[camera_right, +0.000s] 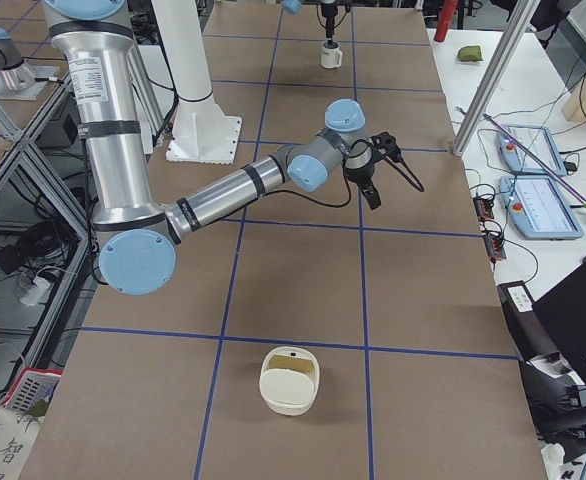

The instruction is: Left arm hands cup to right arm to dump lemon

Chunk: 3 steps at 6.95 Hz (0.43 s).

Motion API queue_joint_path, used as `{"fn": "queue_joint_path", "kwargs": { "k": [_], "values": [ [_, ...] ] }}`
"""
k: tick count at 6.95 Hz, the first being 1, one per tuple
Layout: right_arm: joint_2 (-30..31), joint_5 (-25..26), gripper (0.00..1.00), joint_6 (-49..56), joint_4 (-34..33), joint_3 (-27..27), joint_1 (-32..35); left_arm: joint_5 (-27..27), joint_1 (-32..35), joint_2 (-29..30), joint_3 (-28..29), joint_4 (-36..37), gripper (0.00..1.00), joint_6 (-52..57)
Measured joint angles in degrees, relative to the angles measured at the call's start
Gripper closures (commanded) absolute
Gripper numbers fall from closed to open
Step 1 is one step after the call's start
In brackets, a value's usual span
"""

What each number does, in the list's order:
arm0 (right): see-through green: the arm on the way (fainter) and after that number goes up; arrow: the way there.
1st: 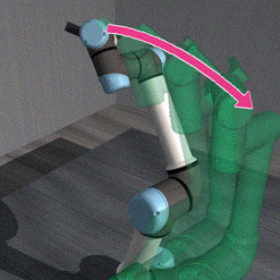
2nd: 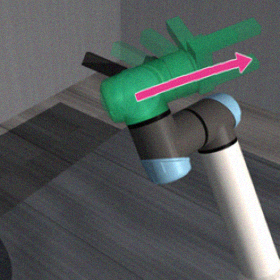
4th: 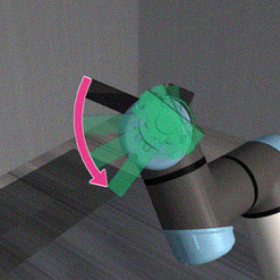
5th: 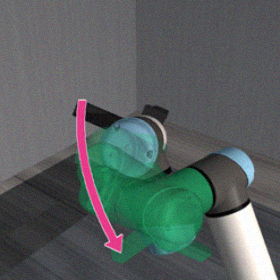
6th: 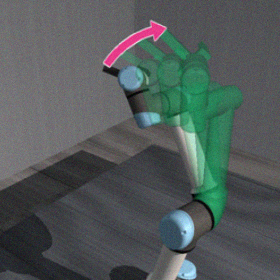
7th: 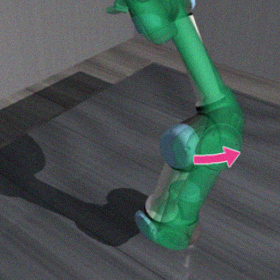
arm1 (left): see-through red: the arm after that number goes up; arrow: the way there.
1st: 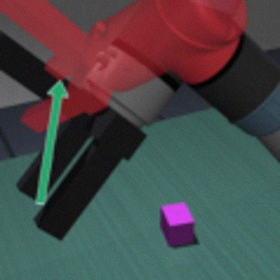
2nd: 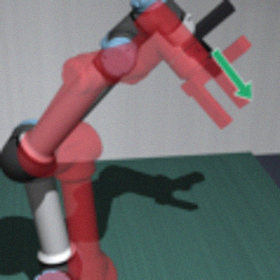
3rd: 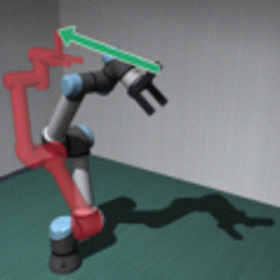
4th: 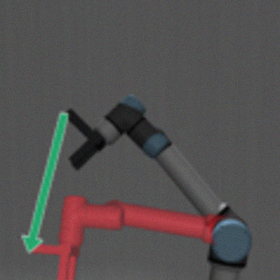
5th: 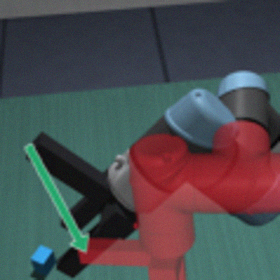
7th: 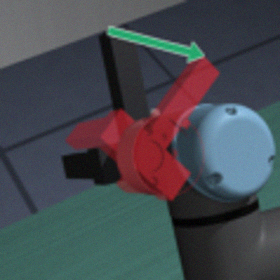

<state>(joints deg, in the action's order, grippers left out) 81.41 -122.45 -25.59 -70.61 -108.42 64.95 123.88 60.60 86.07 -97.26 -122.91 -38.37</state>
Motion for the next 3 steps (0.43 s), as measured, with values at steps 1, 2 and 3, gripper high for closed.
{"fn": "queue_joint_path", "kwargs": {
  "k": [1,2,3],
  "values": [
    [0.03,-0.04,0.0,-0.02,0.02,-0.01,0.0,0.0,-0.25,0.03,1.43,-2.11,0.27,-0.01],
    [0.06,-0.06,0.0,-0.02,0.03,-0.03,0.0,-0.02,-0.34,0.05,2.36,-3.66,0.74,-0.03],
    [0.06,-0.06,0.0,-0.03,0.03,-0.03,0.0,-0.04,-0.37,0.11,2.69,-4.37,0.89,0.1]
  ]
}}
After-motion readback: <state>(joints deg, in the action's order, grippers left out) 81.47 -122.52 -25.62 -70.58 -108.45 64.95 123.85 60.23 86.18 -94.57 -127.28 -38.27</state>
